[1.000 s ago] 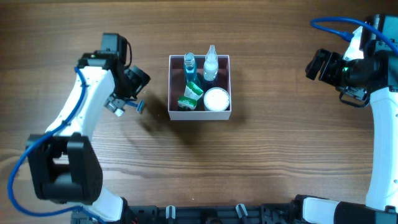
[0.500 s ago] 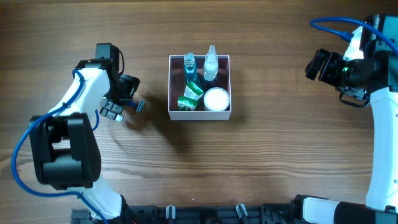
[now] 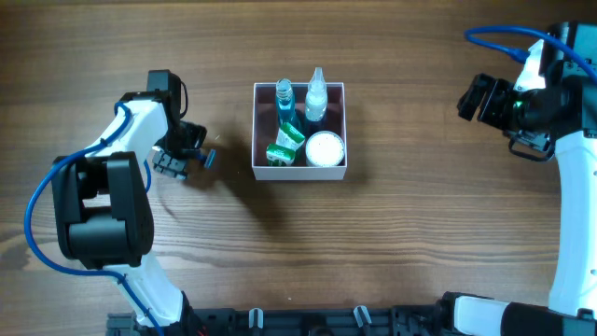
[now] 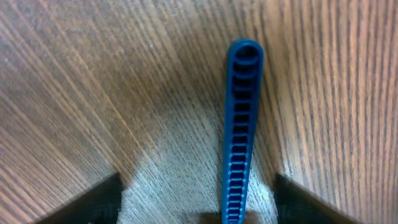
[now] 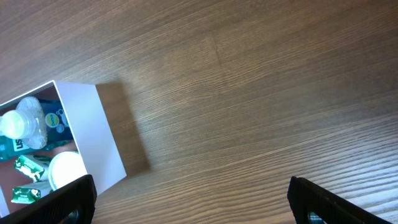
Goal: Pack container
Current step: 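Lift the blue razor and carry it toward the box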
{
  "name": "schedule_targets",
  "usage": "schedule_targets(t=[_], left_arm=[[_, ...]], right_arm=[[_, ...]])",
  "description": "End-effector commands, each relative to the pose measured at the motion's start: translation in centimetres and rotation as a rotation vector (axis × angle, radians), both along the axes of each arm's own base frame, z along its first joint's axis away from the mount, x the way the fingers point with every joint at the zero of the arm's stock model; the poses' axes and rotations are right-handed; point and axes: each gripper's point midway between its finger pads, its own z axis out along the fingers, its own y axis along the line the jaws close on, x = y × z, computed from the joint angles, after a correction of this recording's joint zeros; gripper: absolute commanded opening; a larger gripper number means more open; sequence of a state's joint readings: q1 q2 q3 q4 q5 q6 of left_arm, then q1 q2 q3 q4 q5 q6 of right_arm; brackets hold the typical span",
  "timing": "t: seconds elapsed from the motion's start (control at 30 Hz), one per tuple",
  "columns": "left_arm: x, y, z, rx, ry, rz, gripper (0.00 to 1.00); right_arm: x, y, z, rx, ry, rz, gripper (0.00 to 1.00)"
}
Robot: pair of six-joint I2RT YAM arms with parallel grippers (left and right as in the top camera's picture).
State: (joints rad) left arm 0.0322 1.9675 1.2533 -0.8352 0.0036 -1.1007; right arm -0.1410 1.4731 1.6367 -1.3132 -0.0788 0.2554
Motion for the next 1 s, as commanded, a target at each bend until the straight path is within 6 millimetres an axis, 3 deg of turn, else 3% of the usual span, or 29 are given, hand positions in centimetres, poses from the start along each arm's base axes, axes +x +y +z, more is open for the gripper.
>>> schedule_targets(t=[0.0,0.2,0.37,0.7,0.8,0.97], left_arm=[[-0.6,0.3,-1.2,0.011,0.035,0.010,0.54],[-0.6,0.3,-1.2,0.011,0.035,0.010,0.19],[-0.6,0.3,-1.2,0.011,0.035,0.010,0.04],[-0.7,0.1,-0.5,0.000,0.032,-0.002,0.04],[-0.1,-0.2,1.4,0.001,0.000,-0.083,0.04],[2.4,-2.3,7.1,0.028,-0.160,-0.331,0.04]], right_arm=[[0.1,0.2,-0.6,0.008,0.017,0.019,1.00],[0.1,0.2,-0.6,0.008,0.016,0.019,1.00],[0.1,0.2,-0.6,0.007,0.014,0.019,1.00],[0.2,0.2,-0.6,0.007,0.013,0.019,1.00],[0.2,0.2,-0.5,0.007,0.013,0.019,1.00],[0.3,0.1,-0.5,0.006,0.006,0.019,1.00]])
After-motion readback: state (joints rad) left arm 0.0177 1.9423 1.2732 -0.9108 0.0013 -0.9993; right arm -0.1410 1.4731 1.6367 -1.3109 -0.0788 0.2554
